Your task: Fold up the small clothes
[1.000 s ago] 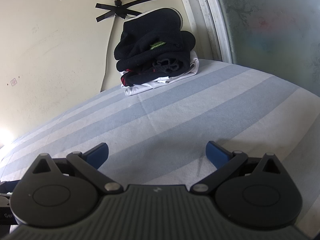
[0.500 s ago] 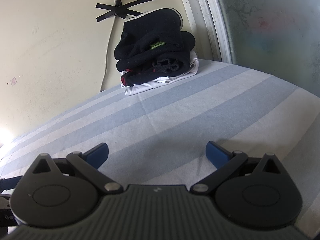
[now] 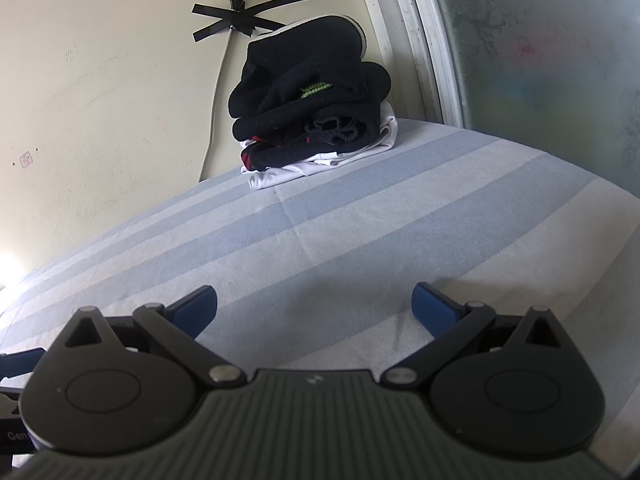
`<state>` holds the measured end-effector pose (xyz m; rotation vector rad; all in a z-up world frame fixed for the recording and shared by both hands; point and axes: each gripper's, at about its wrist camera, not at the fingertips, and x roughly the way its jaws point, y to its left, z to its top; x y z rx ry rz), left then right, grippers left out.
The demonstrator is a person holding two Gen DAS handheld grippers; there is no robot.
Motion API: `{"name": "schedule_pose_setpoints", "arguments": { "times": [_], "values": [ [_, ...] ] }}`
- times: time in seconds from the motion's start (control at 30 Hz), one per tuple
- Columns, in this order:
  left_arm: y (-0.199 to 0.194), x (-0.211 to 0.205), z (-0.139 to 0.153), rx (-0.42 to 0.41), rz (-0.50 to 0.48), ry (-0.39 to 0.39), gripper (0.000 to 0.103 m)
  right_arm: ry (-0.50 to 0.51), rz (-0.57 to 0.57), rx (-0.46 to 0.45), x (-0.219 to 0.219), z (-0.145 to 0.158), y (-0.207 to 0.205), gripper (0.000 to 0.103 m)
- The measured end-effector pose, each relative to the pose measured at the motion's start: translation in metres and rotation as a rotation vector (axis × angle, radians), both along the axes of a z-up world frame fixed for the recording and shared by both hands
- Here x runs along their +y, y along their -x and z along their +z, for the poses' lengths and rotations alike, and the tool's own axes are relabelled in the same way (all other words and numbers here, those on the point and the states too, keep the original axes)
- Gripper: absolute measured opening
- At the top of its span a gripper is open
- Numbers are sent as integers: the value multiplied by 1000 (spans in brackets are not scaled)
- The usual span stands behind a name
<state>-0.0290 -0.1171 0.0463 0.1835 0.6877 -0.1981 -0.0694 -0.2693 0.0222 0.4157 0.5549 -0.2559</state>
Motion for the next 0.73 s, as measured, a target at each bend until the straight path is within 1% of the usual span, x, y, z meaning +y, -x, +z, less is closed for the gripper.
{"name": "schedule_pose_setpoints", "arguments": {
  "times": [0.73],
  "values": [
    [0,2,0,20,-27,28,103,-1,0,0,0,1,0,103]
  ]
}}
